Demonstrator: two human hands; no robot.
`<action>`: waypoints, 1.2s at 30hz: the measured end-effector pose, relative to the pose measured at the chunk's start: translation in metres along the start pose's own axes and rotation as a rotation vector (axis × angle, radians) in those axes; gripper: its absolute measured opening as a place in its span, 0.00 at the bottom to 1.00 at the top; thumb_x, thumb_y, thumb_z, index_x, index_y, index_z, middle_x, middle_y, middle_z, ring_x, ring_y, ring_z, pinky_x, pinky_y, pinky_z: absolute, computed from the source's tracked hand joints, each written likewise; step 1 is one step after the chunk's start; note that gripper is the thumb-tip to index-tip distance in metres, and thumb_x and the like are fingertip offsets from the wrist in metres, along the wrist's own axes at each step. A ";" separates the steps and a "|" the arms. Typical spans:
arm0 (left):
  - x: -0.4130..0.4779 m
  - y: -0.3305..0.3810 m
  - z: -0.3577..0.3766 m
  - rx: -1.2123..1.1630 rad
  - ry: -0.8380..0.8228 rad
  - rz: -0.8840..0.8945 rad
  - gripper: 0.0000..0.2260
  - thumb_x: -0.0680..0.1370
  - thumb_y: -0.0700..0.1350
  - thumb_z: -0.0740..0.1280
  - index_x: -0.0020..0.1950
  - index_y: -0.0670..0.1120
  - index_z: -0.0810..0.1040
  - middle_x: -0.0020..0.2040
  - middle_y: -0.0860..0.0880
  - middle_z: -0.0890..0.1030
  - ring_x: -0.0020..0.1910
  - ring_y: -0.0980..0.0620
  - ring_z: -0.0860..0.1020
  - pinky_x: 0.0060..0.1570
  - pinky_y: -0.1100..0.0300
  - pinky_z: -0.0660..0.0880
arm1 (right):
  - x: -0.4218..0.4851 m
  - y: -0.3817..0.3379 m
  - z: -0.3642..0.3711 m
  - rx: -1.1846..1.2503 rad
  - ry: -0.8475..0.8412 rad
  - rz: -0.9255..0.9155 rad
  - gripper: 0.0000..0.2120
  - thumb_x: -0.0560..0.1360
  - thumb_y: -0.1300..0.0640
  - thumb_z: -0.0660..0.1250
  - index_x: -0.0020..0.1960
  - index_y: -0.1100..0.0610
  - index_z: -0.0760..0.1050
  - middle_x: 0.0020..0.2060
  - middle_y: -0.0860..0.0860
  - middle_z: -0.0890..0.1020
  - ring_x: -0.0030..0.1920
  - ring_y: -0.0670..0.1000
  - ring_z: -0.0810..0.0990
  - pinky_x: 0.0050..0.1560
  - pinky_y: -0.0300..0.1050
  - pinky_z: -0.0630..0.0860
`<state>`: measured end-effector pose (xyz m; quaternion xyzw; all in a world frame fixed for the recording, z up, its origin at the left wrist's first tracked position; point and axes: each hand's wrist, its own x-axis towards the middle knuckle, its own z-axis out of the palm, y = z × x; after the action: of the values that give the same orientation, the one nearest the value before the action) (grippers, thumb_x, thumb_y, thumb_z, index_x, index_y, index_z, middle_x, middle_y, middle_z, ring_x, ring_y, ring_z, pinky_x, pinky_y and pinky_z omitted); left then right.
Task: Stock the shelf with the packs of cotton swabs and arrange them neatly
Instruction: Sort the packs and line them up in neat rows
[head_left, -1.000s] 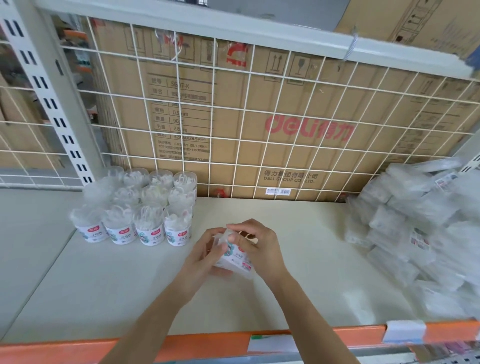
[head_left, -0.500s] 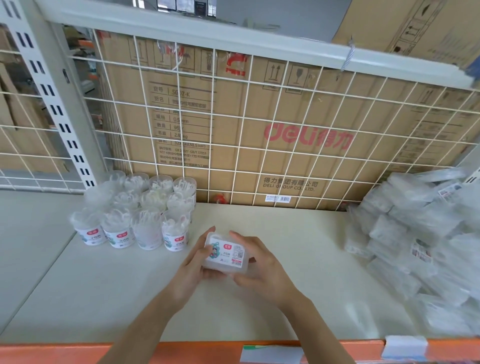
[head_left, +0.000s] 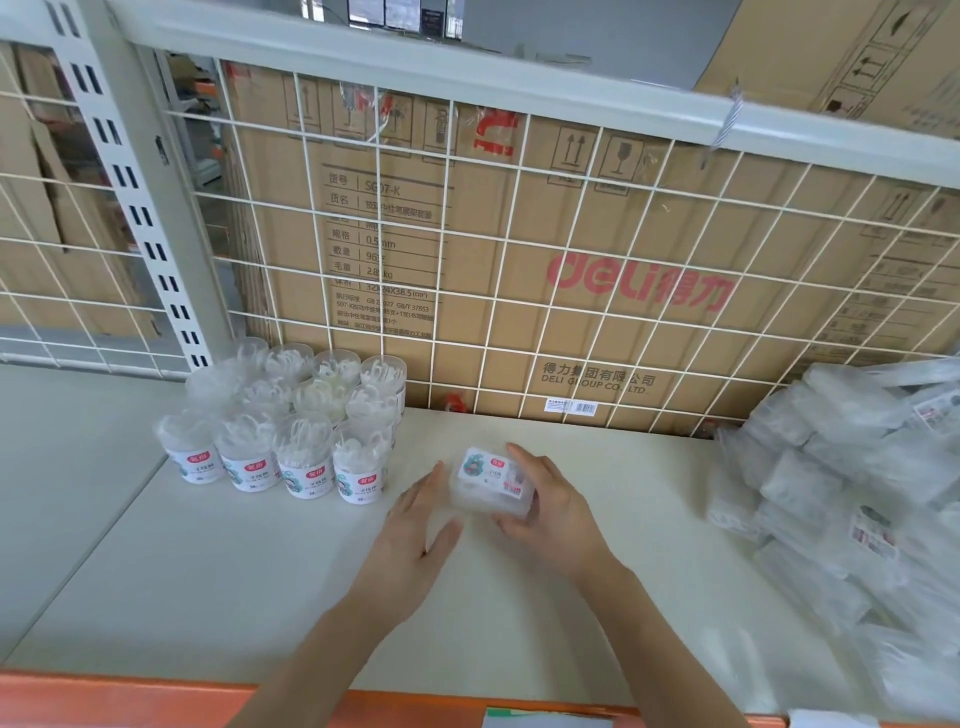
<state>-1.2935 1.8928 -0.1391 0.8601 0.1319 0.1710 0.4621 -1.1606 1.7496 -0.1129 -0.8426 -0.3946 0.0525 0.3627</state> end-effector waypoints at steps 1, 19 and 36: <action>0.001 -0.005 0.000 0.147 0.017 0.058 0.23 0.81 0.51 0.58 0.75 0.49 0.61 0.71 0.56 0.65 0.71 0.59 0.62 0.65 0.77 0.48 | 0.008 0.004 -0.002 0.024 -0.002 0.039 0.37 0.67 0.57 0.73 0.72 0.50 0.62 0.59 0.48 0.74 0.58 0.48 0.75 0.58 0.41 0.71; 0.003 -0.020 0.003 0.725 0.051 0.257 0.21 0.74 0.53 0.56 0.65 0.50 0.69 0.65 0.48 0.76 0.65 0.49 0.67 0.63 0.50 0.60 | 0.088 0.019 0.031 0.333 0.117 0.028 0.28 0.70 0.59 0.73 0.62 0.36 0.68 0.57 0.49 0.74 0.56 0.49 0.77 0.59 0.51 0.75; 0.006 -0.016 -0.005 0.717 0.011 0.233 0.22 0.73 0.51 0.54 0.58 0.45 0.80 0.60 0.44 0.79 0.62 0.47 0.67 0.61 0.49 0.58 | -0.029 -0.026 -0.024 0.089 0.356 0.195 0.23 0.74 0.47 0.66 0.67 0.50 0.69 0.59 0.39 0.71 0.61 0.40 0.68 0.61 0.32 0.62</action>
<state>-1.2910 1.9070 -0.1489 0.9756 0.0872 0.1700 0.1084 -1.1877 1.7260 -0.0844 -0.8559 -0.2381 -0.0449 0.4568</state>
